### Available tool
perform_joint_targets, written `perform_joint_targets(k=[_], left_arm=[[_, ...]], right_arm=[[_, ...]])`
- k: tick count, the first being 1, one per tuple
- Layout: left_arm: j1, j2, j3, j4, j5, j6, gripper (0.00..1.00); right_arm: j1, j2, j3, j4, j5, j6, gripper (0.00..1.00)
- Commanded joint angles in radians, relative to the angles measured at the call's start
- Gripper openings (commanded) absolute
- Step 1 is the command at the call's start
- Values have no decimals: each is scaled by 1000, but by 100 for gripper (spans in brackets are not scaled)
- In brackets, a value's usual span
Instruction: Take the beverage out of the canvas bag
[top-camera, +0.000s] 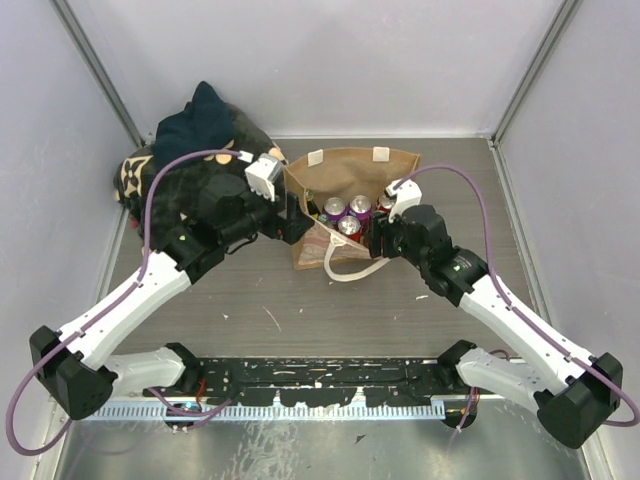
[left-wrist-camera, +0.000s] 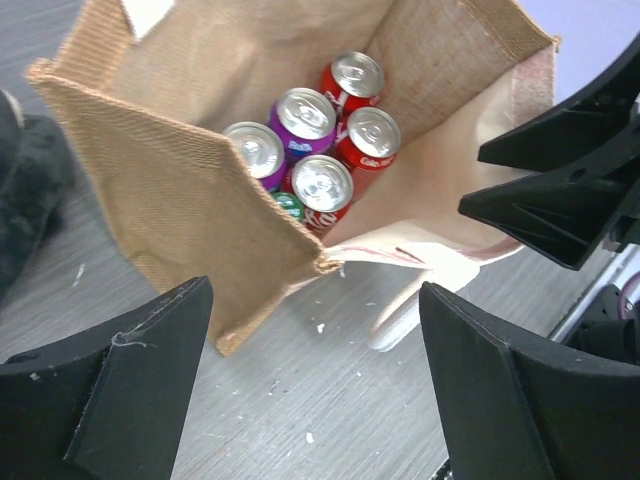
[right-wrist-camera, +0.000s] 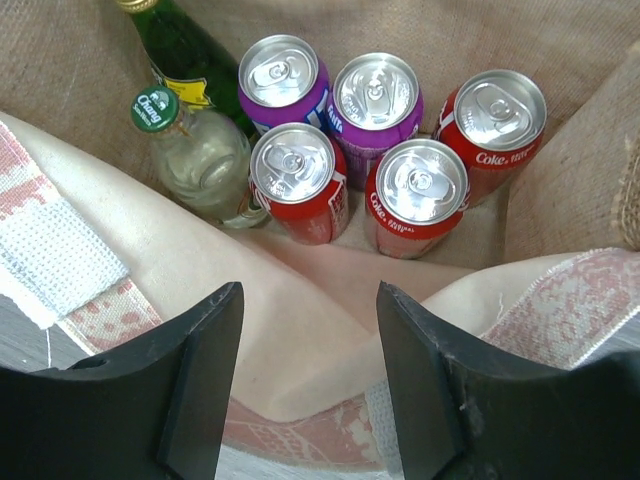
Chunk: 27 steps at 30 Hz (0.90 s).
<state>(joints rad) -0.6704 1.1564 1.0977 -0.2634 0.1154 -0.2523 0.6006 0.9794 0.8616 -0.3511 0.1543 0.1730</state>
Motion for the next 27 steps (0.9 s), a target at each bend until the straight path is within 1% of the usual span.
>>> perform_joint_targets(k=[1,6,11,16,18,19,20,23,27], left_arm=[[-50,38,-5,30,9,-26,92],[-92,100,14,26,-69,-30,92],[-99,154,34,2,-165,-58,92],[-98,122,37,33,-237,-61,93],[-98,82,33,53,-289,-61,95],[-99,70,30,66,-313,-62,99],[-98,56,26,80,-335,-62,98],[-99,48,27,131,-351,-61,98],[-99,84,66,144,-308,-74,98]], right_arm=[[11,-11,-29,-54,-13,35,62],[22,11,-54,-65,-23,32,63],[34,57,-71,-95,-23,21,63],[51,95,-67,-105,-1,20,64],[55,101,-67,-102,6,21,64],[57,103,-67,-103,10,20,65],[58,105,-67,-104,14,20,65],[61,109,-69,-107,18,19,65],[65,115,-65,-113,26,16,66]])
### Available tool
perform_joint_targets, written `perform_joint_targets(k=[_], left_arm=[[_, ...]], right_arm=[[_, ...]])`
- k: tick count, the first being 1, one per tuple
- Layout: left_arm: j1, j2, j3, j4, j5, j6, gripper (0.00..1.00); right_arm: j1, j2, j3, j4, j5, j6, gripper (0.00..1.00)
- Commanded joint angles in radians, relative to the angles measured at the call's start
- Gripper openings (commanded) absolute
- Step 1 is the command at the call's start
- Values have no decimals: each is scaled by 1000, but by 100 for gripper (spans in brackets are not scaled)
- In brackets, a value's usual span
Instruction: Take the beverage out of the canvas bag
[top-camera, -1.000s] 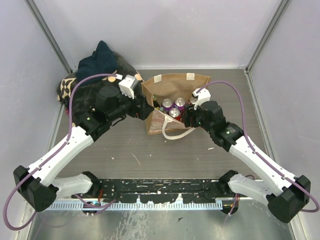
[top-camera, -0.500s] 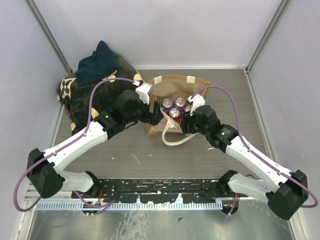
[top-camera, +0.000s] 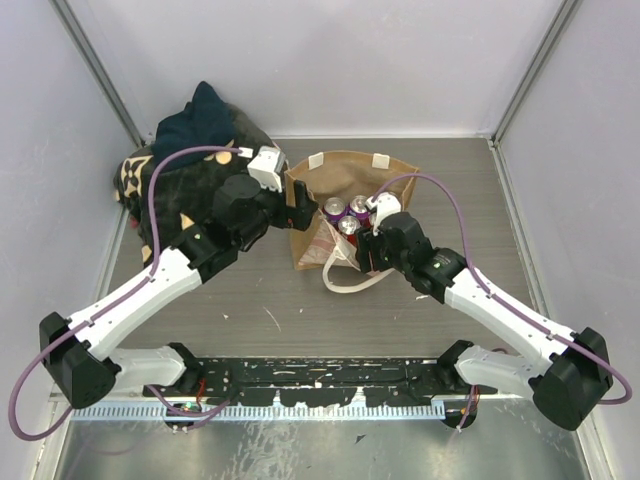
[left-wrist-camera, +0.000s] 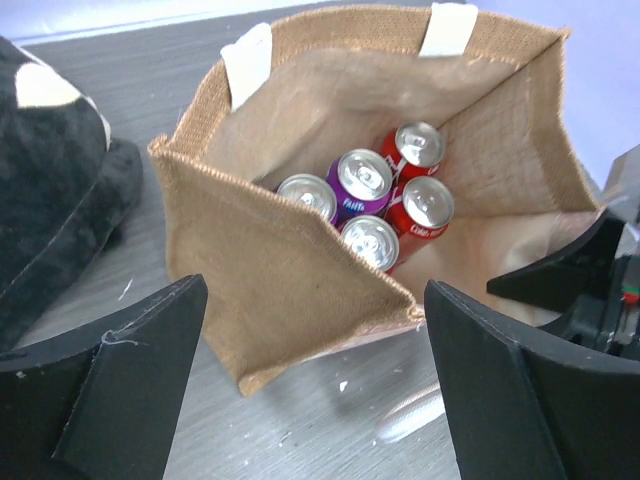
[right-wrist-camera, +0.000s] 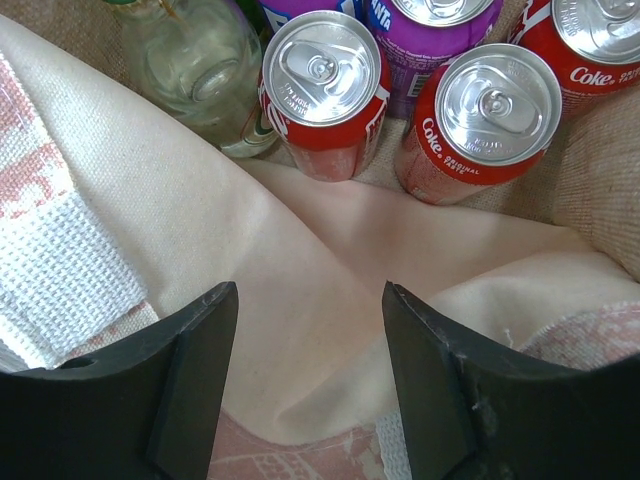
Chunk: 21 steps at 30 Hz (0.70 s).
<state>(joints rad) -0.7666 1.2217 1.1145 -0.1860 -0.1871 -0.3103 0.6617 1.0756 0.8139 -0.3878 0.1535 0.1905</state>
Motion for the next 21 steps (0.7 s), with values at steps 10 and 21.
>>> perform_joint_targets(k=[10,21], left_arm=[[-3,159,110,52,64,-61,98],[-6,153,33,-201,19,-91,49]], right_arm=[[16,38,-22,-79,32,4,67],[22,36,-23,-85,54,21,68]])
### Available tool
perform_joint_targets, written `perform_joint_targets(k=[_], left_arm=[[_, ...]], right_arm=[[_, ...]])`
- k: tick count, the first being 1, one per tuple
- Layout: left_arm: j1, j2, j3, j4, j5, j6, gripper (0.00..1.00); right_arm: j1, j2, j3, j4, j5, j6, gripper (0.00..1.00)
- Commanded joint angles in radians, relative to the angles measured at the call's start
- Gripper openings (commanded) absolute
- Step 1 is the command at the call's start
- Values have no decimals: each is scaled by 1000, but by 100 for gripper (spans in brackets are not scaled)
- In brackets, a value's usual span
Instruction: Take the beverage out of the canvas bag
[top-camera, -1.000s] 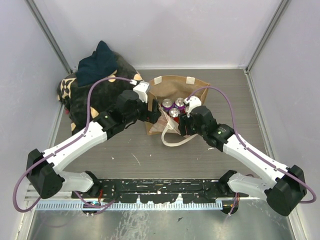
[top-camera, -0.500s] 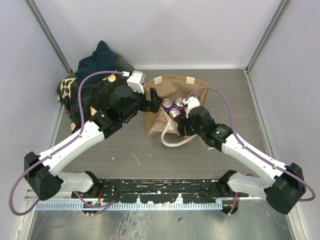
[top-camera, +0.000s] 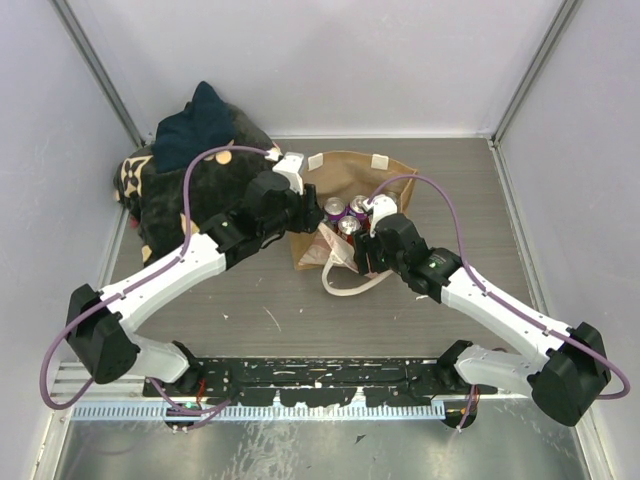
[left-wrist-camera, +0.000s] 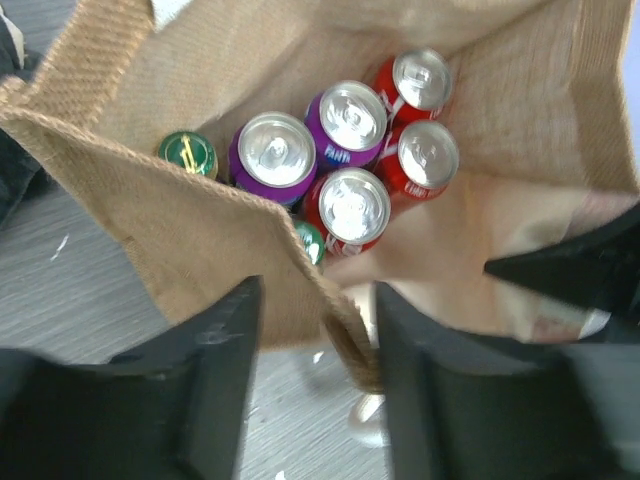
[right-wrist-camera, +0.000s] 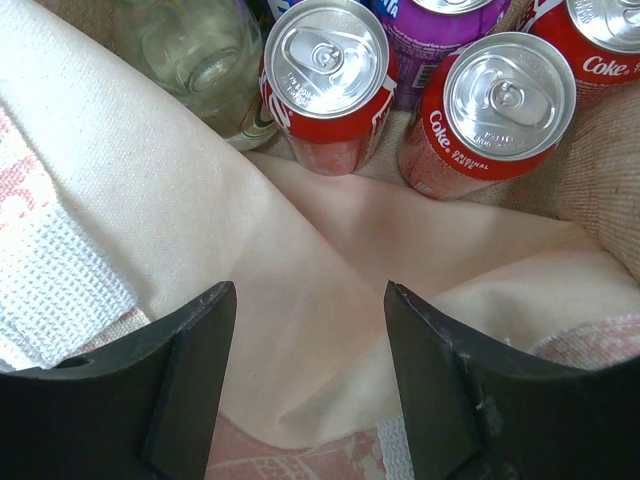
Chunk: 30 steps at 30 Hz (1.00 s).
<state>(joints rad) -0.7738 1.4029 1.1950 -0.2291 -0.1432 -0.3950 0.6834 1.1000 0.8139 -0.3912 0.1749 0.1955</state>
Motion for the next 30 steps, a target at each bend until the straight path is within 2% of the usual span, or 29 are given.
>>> perform_joint_targets(k=[1,2,4,12,19,24,30], left_arm=[[2,-37,-66,-180,-14,-14,37],[1,-47,-88,-201,-2,-23,28],[2,-67,-138,-217,25,-46,16],[-5,-38,-219,-294,73,-59,0],[-10,36,-198,-407,71,-58,0],[-10,27,-202,-433,62,-59,1],[-10,7,-204,-441,66,-59,7]], right_arm=[[0,11,-24,-82,33,19,68],[1,11,-24,-81,33,23,68],[0,13,-28,-79,32,32,68],[1,47,-10,-77,141,61,68],[0,76,88,-18,214,61,66],[0,99,168,72,206,58,60],[-1,147,221,195,177,31,57]])
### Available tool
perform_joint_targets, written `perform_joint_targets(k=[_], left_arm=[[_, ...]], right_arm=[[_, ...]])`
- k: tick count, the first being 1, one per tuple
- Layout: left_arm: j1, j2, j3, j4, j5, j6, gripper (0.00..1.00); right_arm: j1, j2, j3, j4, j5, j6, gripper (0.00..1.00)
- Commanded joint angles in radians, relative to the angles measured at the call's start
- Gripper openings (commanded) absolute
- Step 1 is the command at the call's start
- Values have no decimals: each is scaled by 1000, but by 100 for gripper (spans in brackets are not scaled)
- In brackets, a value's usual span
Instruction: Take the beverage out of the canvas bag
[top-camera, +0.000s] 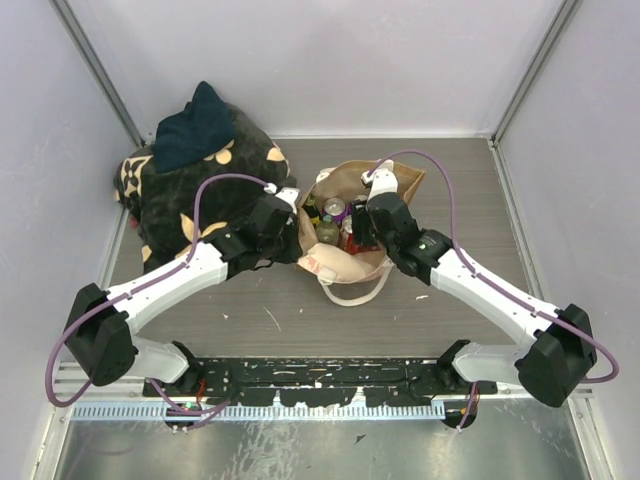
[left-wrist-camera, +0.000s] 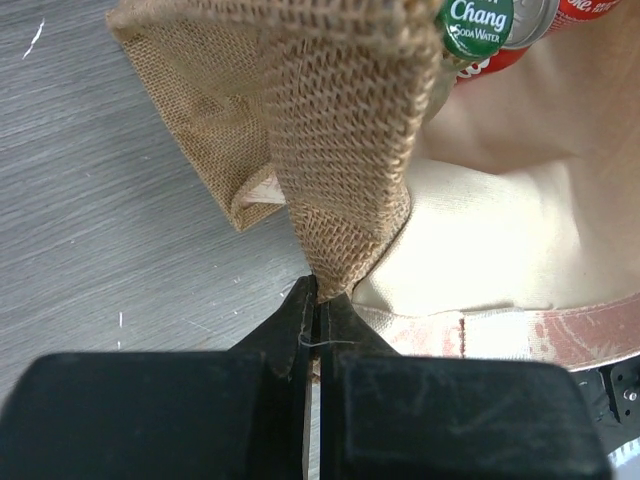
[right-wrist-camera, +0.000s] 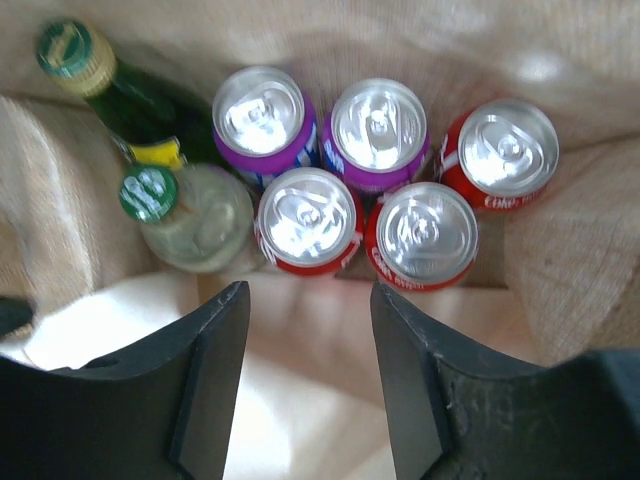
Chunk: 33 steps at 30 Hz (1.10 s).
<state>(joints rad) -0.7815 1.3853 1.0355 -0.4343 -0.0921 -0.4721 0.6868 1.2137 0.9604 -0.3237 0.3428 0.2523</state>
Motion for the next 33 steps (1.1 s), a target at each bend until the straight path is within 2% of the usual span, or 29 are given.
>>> perform_joint_targets(k=[1,4,10,16,21,33], left_arm=[[-2,23,-45,-236,19,17,7],[-4,8,-44,-229,32,15,9],[-4,-26,-42,-225,38,13,15],[-4,-17,-30,-242,40,14,17],[-5,-9,-25,-241,34,13,17],[-4,-5,-13,-235,39,13,17]], right_arm=[[-3,53,93,129,-2,-30,57],[-3,98,111,145,-54,-35,59],[0,124,64,233,-166,-39,73],[33,125,52,290,-187,-48,75],[56,175,57,315,-173,-64,74],[95,283,48,352,-33,-92,62]])
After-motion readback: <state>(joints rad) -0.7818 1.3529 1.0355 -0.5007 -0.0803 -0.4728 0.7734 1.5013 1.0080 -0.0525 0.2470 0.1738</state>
